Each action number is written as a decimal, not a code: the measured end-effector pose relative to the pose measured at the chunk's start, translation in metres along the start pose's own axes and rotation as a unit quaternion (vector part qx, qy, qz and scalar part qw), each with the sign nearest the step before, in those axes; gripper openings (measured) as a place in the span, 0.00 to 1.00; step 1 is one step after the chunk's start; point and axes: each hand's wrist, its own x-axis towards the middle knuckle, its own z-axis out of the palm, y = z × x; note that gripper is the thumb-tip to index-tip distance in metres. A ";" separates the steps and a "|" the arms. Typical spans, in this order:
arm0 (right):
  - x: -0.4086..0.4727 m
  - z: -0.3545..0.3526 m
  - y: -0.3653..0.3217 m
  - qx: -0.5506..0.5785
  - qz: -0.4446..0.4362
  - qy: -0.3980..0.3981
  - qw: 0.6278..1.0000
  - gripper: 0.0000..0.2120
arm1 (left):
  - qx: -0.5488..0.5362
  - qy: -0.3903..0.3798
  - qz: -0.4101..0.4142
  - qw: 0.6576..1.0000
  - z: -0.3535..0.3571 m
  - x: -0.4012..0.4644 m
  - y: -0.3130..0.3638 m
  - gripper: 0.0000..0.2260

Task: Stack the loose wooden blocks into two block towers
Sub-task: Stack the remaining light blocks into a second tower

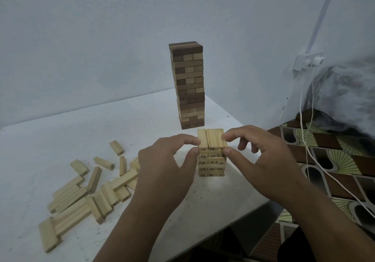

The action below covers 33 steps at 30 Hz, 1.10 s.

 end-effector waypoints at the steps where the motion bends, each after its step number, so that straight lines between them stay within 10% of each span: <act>1: 0.000 -0.001 -0.001 -0.002 0.000 -0.001 1.000 0.10 | 0.002 0.003 0.004 1.000 0.000 0.000 -0.001 0.07; 13: -0.003 0.017 -0.037 0.019 -0.077 0.084 0.993 0.08 | -0.006 0.051 0.017 0.999 -0.028 -0.006 -0.025 0.05; 23: -0.014 0.083 -0.081 0.010 -0.096 -0.144 0.985 0.12 | 0.055 0.027 -0.063 0.996 -0.092 -0.030 -0.071 0.05; 33: -0.012 0.110 -0.089 -0.119 -0.096 -0.193 0.969 0.14 | 0.187 -0.076 -0.098 0.975 -0.100 -0.037 -0.092 0.02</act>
